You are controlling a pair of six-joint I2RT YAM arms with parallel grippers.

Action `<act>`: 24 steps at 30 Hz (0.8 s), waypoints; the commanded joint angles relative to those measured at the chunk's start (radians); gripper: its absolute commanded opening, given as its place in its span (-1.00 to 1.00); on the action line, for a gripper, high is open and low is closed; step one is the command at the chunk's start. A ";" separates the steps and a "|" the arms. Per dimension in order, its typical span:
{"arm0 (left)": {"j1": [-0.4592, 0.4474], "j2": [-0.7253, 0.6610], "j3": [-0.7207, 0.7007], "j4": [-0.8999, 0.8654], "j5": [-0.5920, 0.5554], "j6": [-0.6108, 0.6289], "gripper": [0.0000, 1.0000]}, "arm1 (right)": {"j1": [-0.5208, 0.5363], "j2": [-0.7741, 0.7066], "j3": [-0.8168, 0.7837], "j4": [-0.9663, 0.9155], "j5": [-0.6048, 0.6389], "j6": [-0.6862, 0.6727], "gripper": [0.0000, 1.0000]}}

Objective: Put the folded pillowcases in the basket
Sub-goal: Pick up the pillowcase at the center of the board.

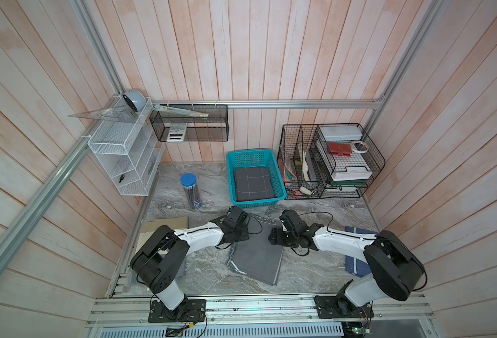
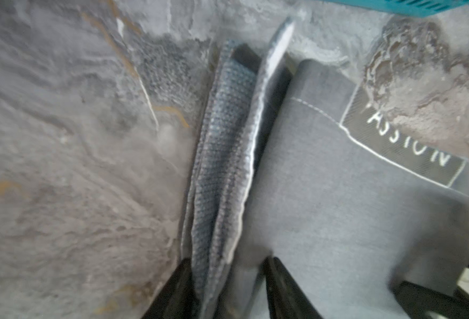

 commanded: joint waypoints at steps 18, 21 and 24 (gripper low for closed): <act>0.045 -0.289 -0.308 0.135 -0.097 -0.191 -0.99 | -0.034 -0.061 -0.071 -0.017 -0.123 0.002 0.50; 0.045 -0.269 -0.309 0.156 -0.086 -0.198 -1.00 | 0.002 -0.061 -0.089 0.022 -0.126 0.019 0.49; 0.045 -0.251 -0.314 0.183 -0.067 -0.209 -1.00 | 0.018 -0.023 -0.087 0.051 -0.135 0.035 0.47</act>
